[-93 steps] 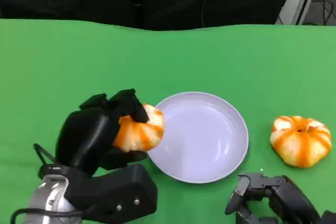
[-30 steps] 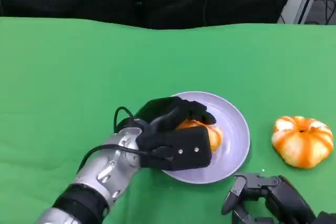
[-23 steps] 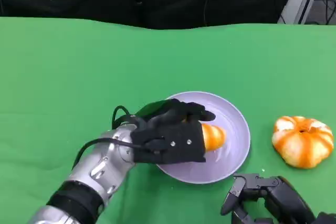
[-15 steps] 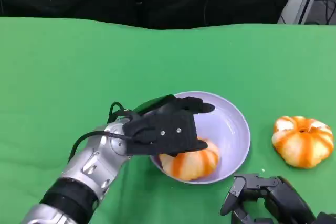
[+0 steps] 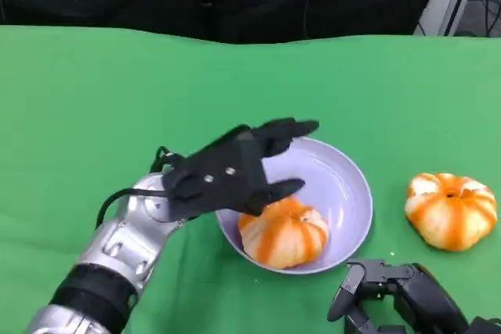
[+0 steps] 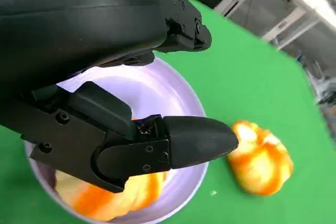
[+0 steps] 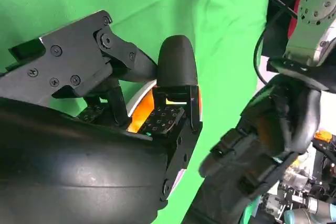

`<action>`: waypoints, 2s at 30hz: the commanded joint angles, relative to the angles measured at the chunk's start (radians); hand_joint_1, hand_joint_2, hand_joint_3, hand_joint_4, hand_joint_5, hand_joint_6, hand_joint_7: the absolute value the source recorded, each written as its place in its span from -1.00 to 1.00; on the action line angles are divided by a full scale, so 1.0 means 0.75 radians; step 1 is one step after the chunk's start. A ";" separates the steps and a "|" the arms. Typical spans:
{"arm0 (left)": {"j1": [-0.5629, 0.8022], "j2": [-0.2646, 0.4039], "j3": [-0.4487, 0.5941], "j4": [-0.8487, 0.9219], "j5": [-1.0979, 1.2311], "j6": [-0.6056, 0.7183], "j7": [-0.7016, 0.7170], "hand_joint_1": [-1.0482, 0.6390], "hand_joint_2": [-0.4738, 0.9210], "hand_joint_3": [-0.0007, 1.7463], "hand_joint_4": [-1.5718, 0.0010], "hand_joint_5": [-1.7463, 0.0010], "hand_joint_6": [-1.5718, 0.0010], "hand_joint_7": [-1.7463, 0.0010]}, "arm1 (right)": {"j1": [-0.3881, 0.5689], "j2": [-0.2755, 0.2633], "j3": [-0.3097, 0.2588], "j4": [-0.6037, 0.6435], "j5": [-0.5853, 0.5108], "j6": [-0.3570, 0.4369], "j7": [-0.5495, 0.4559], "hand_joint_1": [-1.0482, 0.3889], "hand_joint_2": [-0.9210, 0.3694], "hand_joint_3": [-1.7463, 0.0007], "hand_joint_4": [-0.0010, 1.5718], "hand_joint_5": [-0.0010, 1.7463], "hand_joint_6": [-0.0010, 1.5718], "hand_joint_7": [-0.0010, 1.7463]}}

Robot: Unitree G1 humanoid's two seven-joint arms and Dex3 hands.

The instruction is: Grasp the bread from the table and place it into the plate.

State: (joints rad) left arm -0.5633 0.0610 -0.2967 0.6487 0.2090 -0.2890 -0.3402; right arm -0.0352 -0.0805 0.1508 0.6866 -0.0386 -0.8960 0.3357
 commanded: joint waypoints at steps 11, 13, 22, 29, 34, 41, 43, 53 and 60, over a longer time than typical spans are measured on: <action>0.318 -0.069 0.246 -0.303 -0.323 0.068 0.032 -0.78 1.00 -0.10 0.61 0.94 0.68 0.97 | -0.002 -0.009 -0.004 0.022 0.004 -0.010 0.002 0.27 -0.52 -0.11 0.05 0.67 0.10 0.31; 0.347 -0.081 0.271 -0.318 -0.368 0.059 0.017 -0.78 1.00 -0.12 0.59 0.94 0.66 0.97 | -0.006 -0.010 -0.004 0.022 0.001 -0.009 0.000 0.26 -0.52 -0.12 0.04 0.68 0.09 0.32; 0.489 -0.081 0.313 -0.440 -0.473 0.075 -0.007 -0.77 1.00 -0.17 0.49 0.94 0.60 0.97 | -0.012 -0.006 -0.003 0.024 0.000 -0.007 -0.001 0.24 -0.52 -0.10 0.03 0.70 0.08 0.33; 0.667 -0.135 0.349 -0.503 -0.469 -0.143 0.070 -0.62 1.00 -0.27 0.32 0.92 0.54 0.97 | -0.002 -0.005 0.001 0.010 -0.007 0.001 -0.006 0.24 -0.53 -0.09 0.02 0.71 0.07 0.33; 0.681 -0.147 0.357 -0.500 -0.472 -0.166 0.067 -0.61 1.00 -0.29 0.30 0.93 0.52 0.98 | 0.000 -0.006 0.002 0.006 -0.007 0.002 -0.006 0.24 -0.54 -0.08 0.02 0.71 0.07 0.33; 0.875 -0.200 0.374 -0.478 -0.570 -0.339 0.016 -0.62 1.00 -0.31 0.21 0.93 0.49 0.97 | 0.004 -0.012 -0.004 -0.006 0.019 0.008 0.014 0.26 -0.53 -0.09 0.02 0.70 0.07 0.33; 0.907 -0.204 0.375 -0.472 -0.595 -0.360 -0.007 -0.63 1.00 -0.32 0.19 0.93 0.47 0.97 | 0.008 -0.012 -0.004 -0.014 0.021 0.018 0.017 0.27 -0.54 -0.08 0.02 0.70 0.07 0.33; 0.995 -0.231 0.366 -0.452 -0.641 -0.386 -0.061 -0.55 1.00 -0.38 0.17 0.96 0.43 0.98 | 0.005 -0.013 -0.008 -0.012 0.017 0.009 0.019 0.27 -0.56 -0.07 0.02 0.70 0.08 0.32; 0.991 -0.239 0.372 -0.429 -0.658 -0.392 -0.085 -0.30 1.00 -0.52 0.16 0.98 0.40 0.99 | 0.003 -0.013 -0.009 -0.008 0.019 0.008 0.021 0.27 -0.56 -0.07 0.01 0.70 0.07 0.33</action>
State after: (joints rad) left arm 0.1775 -0.1238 -0.0264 0.3213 -0.2759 -0.5669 -0.3945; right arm -0.0342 -0.0801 0.1512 0.6825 -0.0353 -0.8833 0.3502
